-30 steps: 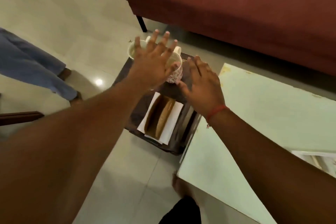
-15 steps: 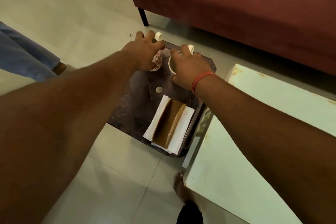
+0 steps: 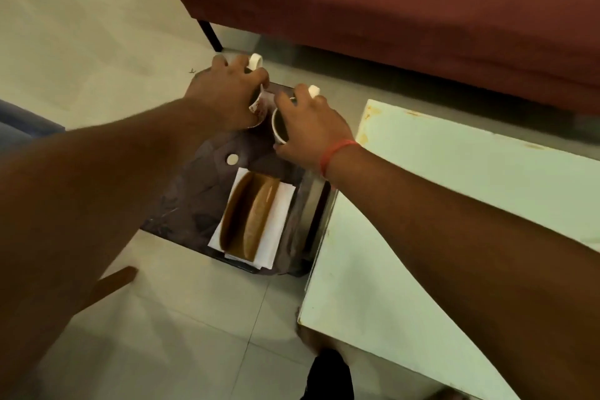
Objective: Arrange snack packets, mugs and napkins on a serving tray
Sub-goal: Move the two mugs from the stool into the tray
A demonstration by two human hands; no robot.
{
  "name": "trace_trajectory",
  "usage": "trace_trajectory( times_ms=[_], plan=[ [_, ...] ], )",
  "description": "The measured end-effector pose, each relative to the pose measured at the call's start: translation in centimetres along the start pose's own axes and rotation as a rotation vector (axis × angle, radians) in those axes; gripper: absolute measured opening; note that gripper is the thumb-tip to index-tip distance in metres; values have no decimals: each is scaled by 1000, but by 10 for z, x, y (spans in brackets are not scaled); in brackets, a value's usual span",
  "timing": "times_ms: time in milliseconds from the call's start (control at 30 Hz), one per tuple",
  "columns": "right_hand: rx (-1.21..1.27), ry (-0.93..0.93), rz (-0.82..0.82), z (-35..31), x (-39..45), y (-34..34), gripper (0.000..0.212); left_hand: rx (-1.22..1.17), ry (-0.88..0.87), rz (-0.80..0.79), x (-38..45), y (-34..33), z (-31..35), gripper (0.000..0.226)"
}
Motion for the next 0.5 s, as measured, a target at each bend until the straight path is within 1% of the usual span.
trace_trajectory(
  times_ms=[67,167,267,367,500],
  plan=[
    [15,-84,24,28,-31,19,79,15,-67,34,8,13,37,61],
    [20,-229,18,80,-83,48,73,0,-147,55,14,26,103,58],
    [8,-341,-11,134,-142,75,68,-30,-211,34,12,30,180,62],
    [0,-442,-34,184,-200,100,69,-51,-268,13,5,30,266,62],
    [-1,-561,-62,245,-275,130,73,-144,-277,-36,-11,27,384,58]
  ],
)
Point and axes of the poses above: each hand's wrist, its own x-axis towards the middle knuckle, its own y-axis out of the back of the hand, z = x × y, the point moved 7 cm from there along x, towards the middle knuckle, and after that the axes turned 15 degrees about z, right-handed, at the moved point
